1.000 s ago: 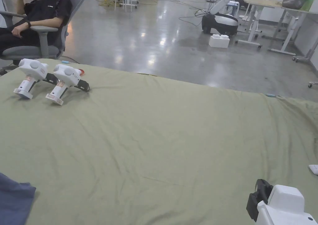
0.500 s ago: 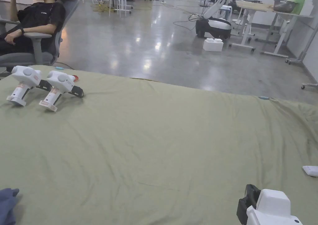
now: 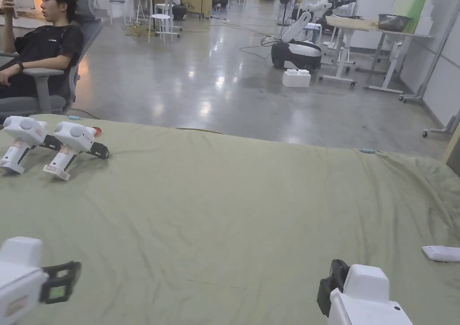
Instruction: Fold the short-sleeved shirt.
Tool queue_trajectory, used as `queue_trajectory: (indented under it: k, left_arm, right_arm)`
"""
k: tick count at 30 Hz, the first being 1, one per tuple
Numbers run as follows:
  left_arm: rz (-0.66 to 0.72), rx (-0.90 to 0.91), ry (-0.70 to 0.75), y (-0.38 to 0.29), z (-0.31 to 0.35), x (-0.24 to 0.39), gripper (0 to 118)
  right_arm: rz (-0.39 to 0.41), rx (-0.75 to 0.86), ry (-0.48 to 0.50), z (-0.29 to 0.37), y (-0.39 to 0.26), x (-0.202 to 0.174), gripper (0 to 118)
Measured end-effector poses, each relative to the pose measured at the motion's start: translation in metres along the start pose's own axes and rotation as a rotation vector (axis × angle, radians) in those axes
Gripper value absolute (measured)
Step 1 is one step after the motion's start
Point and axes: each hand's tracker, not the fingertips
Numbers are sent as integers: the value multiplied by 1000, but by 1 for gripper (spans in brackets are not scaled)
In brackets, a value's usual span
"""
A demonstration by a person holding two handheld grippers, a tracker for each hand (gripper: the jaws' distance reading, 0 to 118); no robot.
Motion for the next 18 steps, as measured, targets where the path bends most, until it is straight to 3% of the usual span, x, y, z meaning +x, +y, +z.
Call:
queue_trajectory:
  k: [9, 13, 16, 18]
  left_arm:
    - [56, 297, -15, 10, -3, 104, 56]
    - [-22, 380, 27, 13, 3, 131, 37]
    - [-20, 404, 41, 13, 7, 135, 11]
    - [26, 417, 42, 12, 12, 136, 2]
  right_arm:
    - [-4, 47, 0, -7, 14, -3, 0]
    - [-26, 62, -5, 0, 15, -1, 0]
    - [-29, 75, -20, 4, 13, 1, 0]
    - [-23, 83, -40, 8, 13, 3, 0]
